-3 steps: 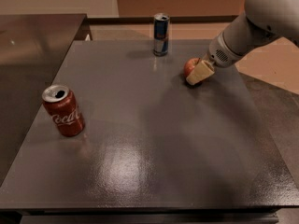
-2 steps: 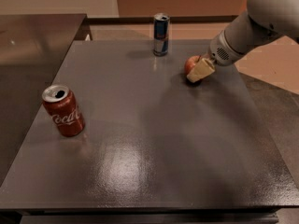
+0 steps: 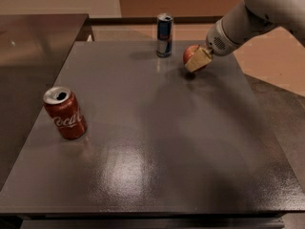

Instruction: Move apple near redbull can

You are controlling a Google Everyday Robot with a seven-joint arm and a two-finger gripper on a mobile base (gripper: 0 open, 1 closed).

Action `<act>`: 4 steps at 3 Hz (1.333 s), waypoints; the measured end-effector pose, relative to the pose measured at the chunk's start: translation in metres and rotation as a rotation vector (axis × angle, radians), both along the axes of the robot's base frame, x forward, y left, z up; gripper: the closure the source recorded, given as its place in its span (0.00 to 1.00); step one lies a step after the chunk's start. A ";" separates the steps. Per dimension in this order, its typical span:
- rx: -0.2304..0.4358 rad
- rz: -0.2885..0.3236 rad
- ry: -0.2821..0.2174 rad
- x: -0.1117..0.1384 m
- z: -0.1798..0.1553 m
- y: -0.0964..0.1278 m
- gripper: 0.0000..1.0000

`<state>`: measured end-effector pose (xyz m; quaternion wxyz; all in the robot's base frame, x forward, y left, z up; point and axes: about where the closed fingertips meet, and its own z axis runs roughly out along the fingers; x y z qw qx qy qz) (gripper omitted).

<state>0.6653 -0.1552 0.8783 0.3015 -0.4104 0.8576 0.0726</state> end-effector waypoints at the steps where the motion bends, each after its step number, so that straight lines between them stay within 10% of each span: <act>1: 0.007 -0.004 -0.016 0.022 0.002 0.011 1.00; 4: 0.048 0.003 -0.034 0.062 -0.005 0.029 0.74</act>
Offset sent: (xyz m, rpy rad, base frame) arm 0.0631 0.0224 0.0059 0.0200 -0.0495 -0.0174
